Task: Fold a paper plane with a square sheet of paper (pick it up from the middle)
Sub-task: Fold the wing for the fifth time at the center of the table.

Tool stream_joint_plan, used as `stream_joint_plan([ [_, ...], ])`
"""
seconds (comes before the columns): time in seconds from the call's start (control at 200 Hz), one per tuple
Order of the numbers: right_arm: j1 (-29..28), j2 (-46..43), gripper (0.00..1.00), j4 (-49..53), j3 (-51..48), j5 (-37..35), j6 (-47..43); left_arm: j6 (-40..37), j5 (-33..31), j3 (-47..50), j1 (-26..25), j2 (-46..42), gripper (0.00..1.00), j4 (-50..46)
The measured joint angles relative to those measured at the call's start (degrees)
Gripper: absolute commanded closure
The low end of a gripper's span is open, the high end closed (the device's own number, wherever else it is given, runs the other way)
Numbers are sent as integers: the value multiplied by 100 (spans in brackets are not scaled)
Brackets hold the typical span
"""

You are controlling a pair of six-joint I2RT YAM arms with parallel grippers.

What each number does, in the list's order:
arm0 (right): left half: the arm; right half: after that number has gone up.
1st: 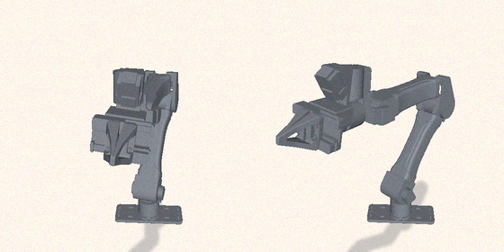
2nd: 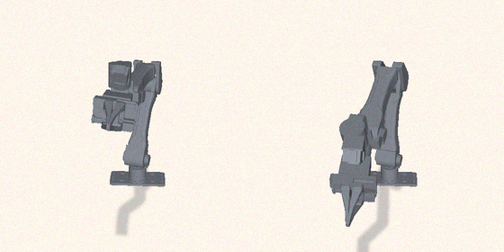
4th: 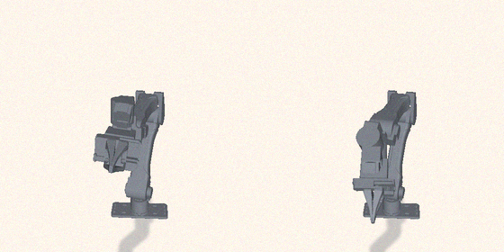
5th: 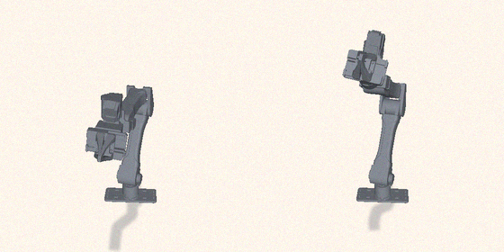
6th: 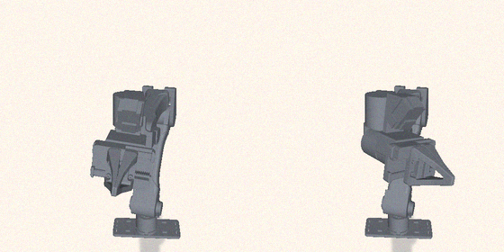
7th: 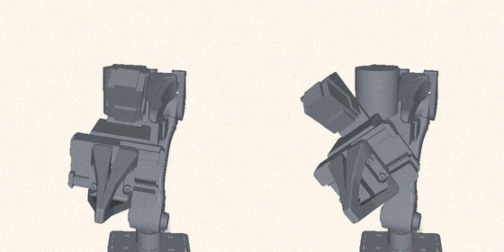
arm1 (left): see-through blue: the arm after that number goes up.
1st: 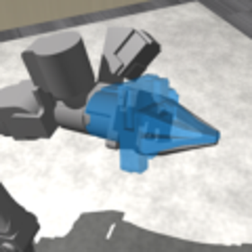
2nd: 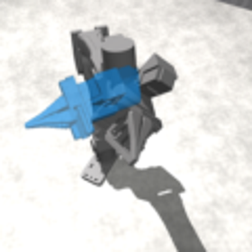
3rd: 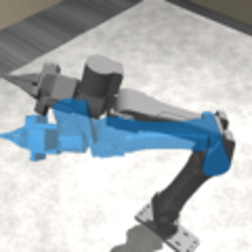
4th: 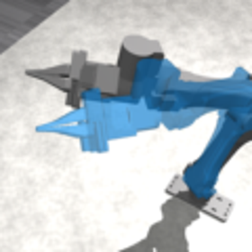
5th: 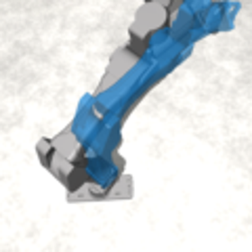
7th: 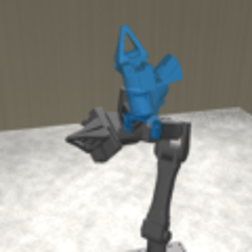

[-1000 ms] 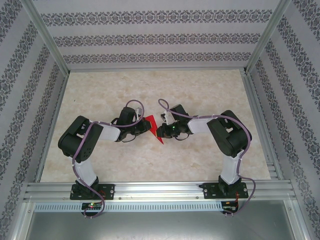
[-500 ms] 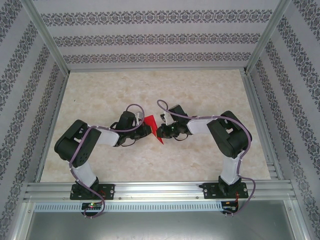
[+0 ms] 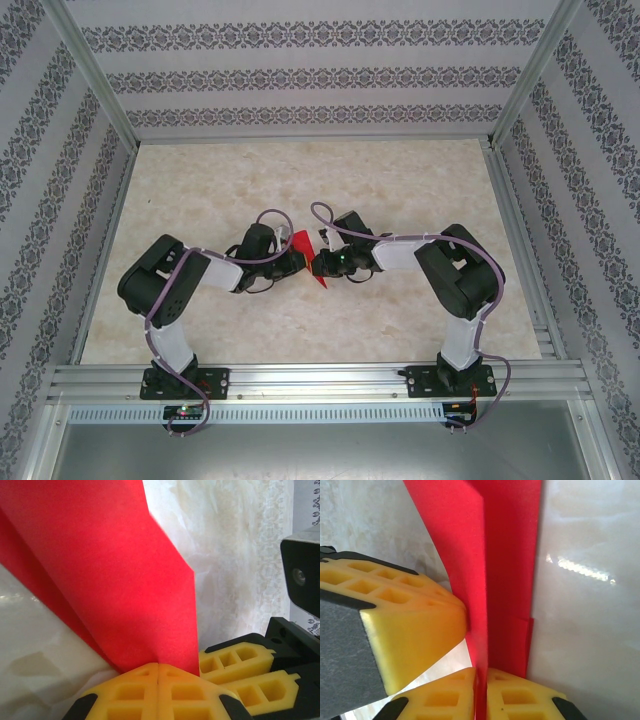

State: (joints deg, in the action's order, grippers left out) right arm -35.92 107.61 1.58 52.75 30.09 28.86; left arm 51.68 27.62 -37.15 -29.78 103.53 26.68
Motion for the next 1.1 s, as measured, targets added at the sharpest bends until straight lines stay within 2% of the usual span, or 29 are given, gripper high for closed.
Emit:
stream_joint_plan([
  [0.53,83,-254,77,103,-170,105,284,-28,-94,-240,-4,15,97,-516],
  [0.874,118,-433,91,245,-411,249,426,-48,-111,-247,-28,15,97,-531],
  [1.099,131,-304,88,190,-411,328,424,-46,-114,-247,-31,15,97,-531],
])
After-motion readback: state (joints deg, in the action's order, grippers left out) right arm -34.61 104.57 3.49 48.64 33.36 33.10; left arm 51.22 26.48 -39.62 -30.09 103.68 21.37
